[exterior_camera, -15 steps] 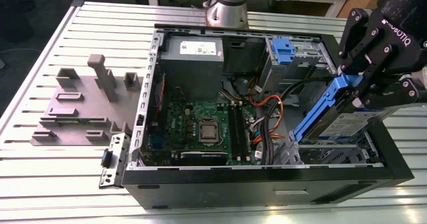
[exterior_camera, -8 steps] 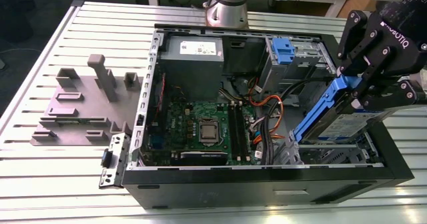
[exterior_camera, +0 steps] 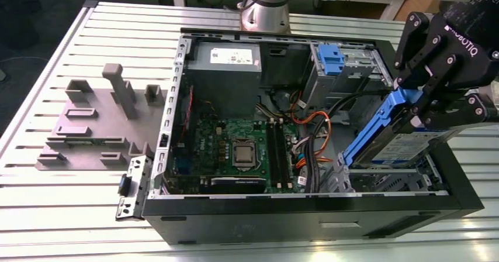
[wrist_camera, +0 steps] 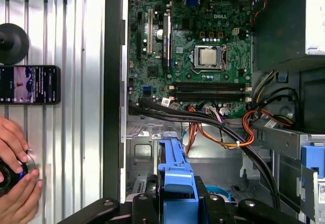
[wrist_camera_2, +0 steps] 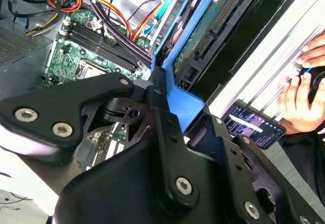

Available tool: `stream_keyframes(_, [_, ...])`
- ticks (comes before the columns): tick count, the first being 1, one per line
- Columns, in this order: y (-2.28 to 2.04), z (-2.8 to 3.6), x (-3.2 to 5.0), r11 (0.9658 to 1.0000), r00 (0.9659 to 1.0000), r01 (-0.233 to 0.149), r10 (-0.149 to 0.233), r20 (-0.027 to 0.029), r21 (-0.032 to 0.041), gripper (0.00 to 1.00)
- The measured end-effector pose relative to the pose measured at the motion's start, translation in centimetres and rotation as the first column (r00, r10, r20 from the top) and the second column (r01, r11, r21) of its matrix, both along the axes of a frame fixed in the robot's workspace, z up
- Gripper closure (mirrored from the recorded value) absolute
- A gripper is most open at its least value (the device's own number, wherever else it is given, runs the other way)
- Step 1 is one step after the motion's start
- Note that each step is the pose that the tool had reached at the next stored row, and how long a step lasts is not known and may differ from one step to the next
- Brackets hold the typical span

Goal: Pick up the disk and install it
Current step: 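Insert the disk into the insertion slot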

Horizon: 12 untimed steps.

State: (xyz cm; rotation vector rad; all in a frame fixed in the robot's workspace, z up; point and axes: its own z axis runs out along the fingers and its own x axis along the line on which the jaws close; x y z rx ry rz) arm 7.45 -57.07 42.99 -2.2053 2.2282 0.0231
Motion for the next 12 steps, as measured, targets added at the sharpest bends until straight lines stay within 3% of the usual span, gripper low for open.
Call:
stream_keyframes(6, [0.01,-0.15,0.00,1.0000,1.0000,0.000,0.000,0.0000,0.0000,0.56])
stream_keyframes(12, [-0.03,-1.22,0.00,1.0000,1.0000,0.000,0.000,0.0000,-0.0002,0.56])
